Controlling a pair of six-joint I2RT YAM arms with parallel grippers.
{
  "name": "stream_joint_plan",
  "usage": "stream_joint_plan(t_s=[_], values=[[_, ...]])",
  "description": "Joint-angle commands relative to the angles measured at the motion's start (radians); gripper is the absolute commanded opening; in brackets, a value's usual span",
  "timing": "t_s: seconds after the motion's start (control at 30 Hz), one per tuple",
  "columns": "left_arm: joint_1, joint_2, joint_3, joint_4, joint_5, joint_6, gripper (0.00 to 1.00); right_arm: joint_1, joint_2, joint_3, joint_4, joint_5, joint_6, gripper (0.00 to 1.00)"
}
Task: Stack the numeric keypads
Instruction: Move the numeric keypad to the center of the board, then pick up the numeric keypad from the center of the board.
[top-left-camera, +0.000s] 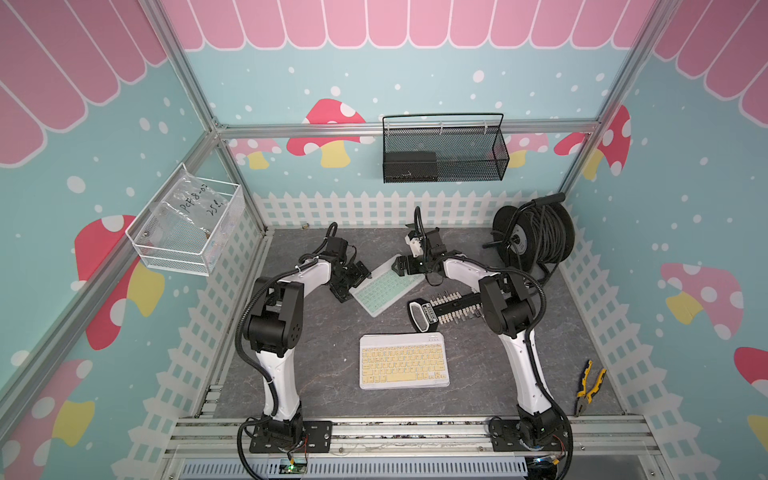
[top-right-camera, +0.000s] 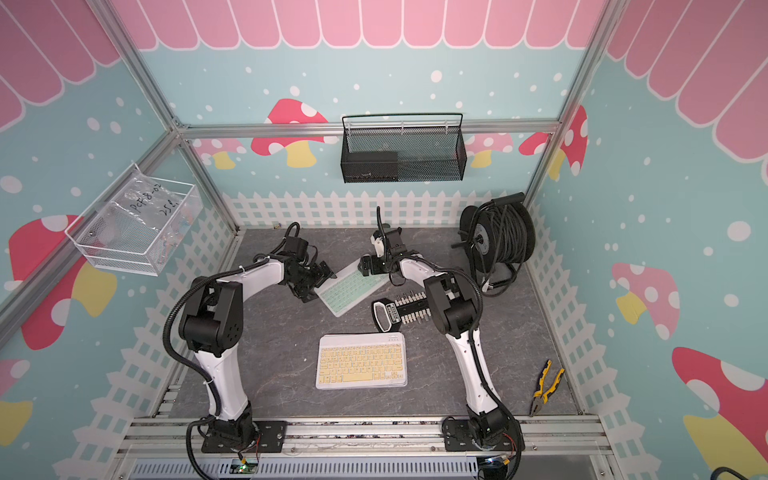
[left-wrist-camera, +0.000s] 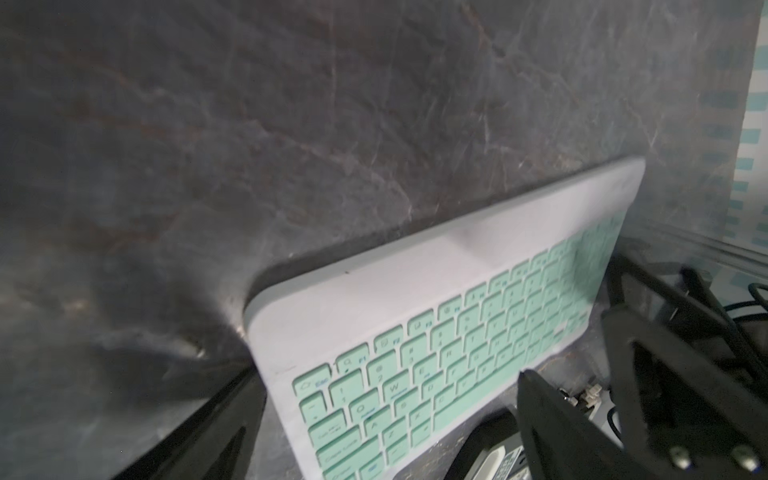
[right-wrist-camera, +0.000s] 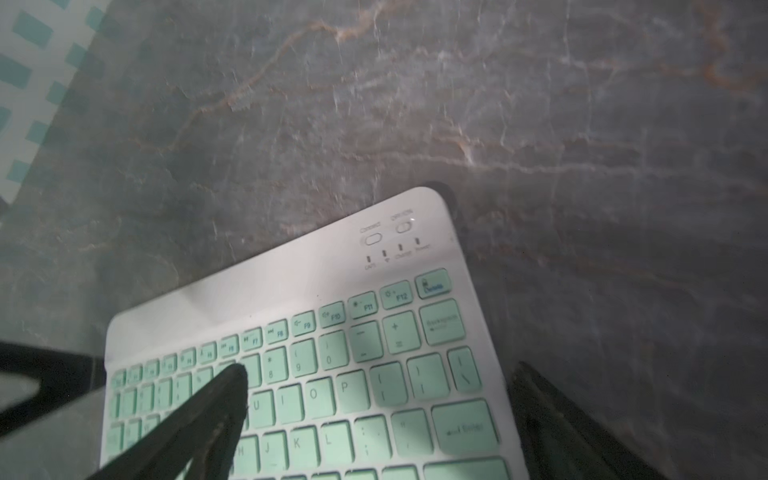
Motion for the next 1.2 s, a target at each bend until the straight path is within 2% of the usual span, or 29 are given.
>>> stream_joint_plan(t_s=[0.0,0.1,0.2,0.43,0.6,0.77,1.17], values=[[-0.009,0.097,0.079,-0.020,-0.003,0.055,0.97,0.073,-0.088,-0.180,0.005,-0.056,0.073,1.00],[-0.011,0.113,0.121,-0.046,-0.002,0.081,0.97,0.084,-0.181,-0.309,0.077,-0.006,0.112,1.00],[-0.009,0.098,0.110,-0.047,-0.009,0.087,0.97,0.083,-0.209,-0.325,0.076,0.056,0.113,1.00],[-0.009,-0.013,0.038,-0.044,-0.075,0.105,0.97,0.077,-0.172,-0.161,-0.056,0.185,0.146,1.00],[-0.012,-0.081,-0.025,-0.059,-0.085,0.122,0.98,0.076,-0.119,-0.052,-0.172,0.224,0.144,1.00],[-0.030,-0.061,-0.070,-0.056,-0.093,0.122,0.98,0.075,-0.060,0.012,-0.242,0.225,0.127,1.00],[-0.071,-0.003,-0.039,-0.045,-0.083,0.125,0.98,0.094,0.010,0.046,-0.353,0.224,0.132,1.00]])
